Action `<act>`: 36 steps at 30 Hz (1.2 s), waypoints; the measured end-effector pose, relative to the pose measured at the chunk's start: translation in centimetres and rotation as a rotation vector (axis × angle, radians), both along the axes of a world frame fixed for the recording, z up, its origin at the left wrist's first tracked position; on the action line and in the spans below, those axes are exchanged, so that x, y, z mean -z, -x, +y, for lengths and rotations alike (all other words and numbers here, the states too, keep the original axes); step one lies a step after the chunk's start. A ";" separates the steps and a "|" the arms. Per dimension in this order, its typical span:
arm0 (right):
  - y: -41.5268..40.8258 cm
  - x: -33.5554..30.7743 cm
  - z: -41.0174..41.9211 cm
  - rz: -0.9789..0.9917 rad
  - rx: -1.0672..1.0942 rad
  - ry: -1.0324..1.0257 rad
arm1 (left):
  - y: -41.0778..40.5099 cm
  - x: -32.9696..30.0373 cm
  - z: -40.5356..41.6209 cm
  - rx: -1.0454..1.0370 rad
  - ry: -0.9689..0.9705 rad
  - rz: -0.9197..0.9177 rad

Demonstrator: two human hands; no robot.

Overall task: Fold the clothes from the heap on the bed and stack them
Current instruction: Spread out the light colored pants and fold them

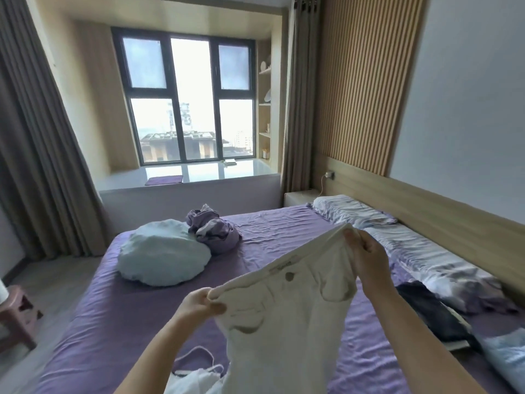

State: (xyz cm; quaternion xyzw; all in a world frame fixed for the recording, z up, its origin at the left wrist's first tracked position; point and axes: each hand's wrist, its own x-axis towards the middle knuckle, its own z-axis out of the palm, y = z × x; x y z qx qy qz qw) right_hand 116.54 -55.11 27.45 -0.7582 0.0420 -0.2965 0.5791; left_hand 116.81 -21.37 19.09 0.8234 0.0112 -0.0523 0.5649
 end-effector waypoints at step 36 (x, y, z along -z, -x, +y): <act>-9.3 -11.5 -23.3 0.032 -0.220 0.247 | -0.3 -19.2 -25.2 -0.517 0.440 -0.282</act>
